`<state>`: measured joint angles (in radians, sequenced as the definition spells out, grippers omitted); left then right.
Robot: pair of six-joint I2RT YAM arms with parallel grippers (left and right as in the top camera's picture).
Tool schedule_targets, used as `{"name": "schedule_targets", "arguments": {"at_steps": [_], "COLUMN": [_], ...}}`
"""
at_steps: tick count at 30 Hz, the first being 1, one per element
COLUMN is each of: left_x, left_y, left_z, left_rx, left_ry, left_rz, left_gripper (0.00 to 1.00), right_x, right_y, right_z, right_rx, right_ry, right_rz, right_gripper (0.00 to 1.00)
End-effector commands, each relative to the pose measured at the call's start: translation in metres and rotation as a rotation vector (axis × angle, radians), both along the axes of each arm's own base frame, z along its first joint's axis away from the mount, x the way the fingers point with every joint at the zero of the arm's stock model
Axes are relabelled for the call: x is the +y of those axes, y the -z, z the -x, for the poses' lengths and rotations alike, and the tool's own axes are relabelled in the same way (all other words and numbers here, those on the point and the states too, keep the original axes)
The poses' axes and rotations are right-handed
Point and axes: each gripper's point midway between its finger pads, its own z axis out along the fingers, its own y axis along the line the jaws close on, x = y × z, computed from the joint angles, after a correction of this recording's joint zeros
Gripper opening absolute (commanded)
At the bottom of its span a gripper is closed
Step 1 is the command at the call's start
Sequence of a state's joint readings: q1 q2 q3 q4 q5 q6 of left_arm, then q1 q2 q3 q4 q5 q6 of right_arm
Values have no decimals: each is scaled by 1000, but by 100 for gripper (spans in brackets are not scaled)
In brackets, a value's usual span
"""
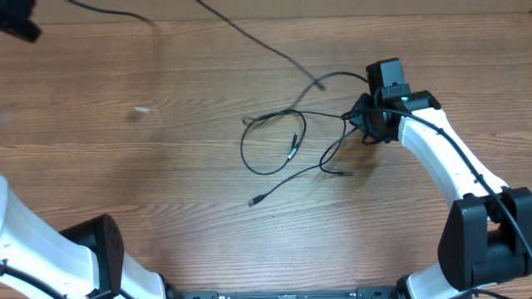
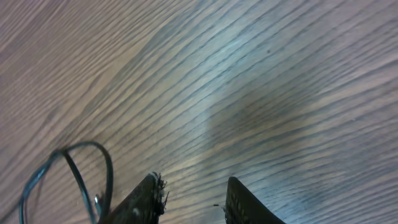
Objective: Untangle cables
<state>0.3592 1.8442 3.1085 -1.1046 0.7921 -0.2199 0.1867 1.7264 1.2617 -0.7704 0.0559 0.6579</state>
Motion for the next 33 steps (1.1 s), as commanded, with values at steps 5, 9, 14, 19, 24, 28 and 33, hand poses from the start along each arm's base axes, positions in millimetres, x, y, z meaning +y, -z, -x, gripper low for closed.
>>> {"name": "schedule_targets", "arguments": {"at_steps": [5, 9, 14, 19, 24, 28, 33], "left_x": [39, 62, 116, 143, 157, 167, 186], "left_y": [19, 37, 79, 126, 180, 221, 242], "left_z": [-14, -28, -52, -72, -99, -114, -108], "left_rx": [101, 170, 302, 451, 612, 736, 806], "left_ry": [-175, -289, -554, -660, -680, -698, -823], "left_rz": [94, 127, 166, 177, 185, 195, 209], "left_gripper": [4, 4, 4, 4, 4, 4, 4], "right_x": [9, 9, 9, 9, 9, 8, 8], "right_y": [-7, -6, -5, -5, -4, -3, -3], "right_z": [0, 2, 5, 5, 7, 9, 9], "right_rx": [-15, -5, 6, 9, 15, 24, 24], "right_ry": [-99, -100, -101, -104, -104, -103, -104], "right_rz": [-11, -13, -14, -12, -11, -10, -9], "right_gripper": [34, 37, 37, 37, 37, 37, 37]}}
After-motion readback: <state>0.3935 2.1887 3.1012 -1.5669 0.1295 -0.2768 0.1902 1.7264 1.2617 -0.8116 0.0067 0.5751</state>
